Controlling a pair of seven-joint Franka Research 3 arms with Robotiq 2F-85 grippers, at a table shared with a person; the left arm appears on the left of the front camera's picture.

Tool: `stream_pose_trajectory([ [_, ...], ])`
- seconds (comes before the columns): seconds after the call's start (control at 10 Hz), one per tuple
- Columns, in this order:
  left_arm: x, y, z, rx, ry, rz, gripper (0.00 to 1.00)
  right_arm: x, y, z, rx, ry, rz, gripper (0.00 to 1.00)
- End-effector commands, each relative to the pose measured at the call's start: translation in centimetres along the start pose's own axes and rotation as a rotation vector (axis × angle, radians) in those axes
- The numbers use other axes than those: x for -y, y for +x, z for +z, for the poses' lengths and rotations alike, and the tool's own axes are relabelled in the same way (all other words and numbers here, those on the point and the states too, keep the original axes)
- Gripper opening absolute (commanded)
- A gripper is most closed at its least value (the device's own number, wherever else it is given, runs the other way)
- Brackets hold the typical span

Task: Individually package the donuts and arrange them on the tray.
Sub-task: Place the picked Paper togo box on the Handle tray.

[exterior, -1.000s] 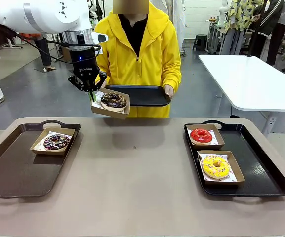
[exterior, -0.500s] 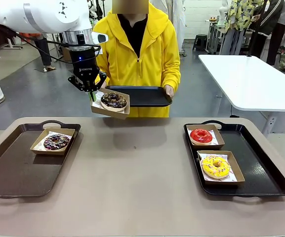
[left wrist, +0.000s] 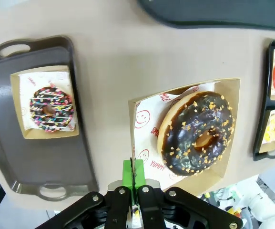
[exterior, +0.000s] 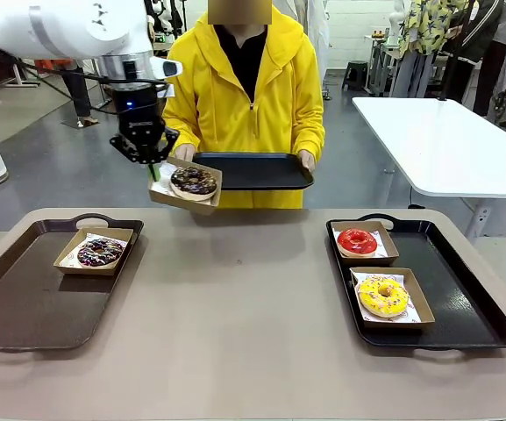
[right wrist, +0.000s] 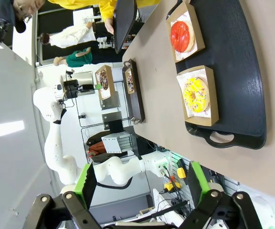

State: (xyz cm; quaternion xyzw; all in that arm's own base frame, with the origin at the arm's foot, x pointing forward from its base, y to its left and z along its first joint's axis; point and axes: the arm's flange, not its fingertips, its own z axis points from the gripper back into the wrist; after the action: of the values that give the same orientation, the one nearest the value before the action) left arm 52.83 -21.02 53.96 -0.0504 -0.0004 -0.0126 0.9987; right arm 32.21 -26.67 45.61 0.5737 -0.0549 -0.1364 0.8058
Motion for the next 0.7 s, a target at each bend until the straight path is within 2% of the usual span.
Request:
stream_pose_trajectory([
  [0.0,-7.8,-4.6,-0.5,0.029,-0.119,0.025,0.01,-0.3,-0.2,0.1,-0.003,0.006,-0.008,1.0],
  [0.1,-12.3,-6.4,-0.8,0.041,-0.153,0.072,0.01,-0.3,-0.2,0.1,-0.003,0.006,-0.008,1.0],
  [0.3,-19.9,-8.7,-3.8,0.042,-0.133,0.18,0.01,-0.3,-0.2,0.1,-0.003,0.006,-0.008,1.0],
  [0.6,-26.0,-9.7,-8.9,-0.005,-0.088,0.168,0.01,-0.3,-0.2,0.1,-0.003,0.006,-0.008,1.0],
])
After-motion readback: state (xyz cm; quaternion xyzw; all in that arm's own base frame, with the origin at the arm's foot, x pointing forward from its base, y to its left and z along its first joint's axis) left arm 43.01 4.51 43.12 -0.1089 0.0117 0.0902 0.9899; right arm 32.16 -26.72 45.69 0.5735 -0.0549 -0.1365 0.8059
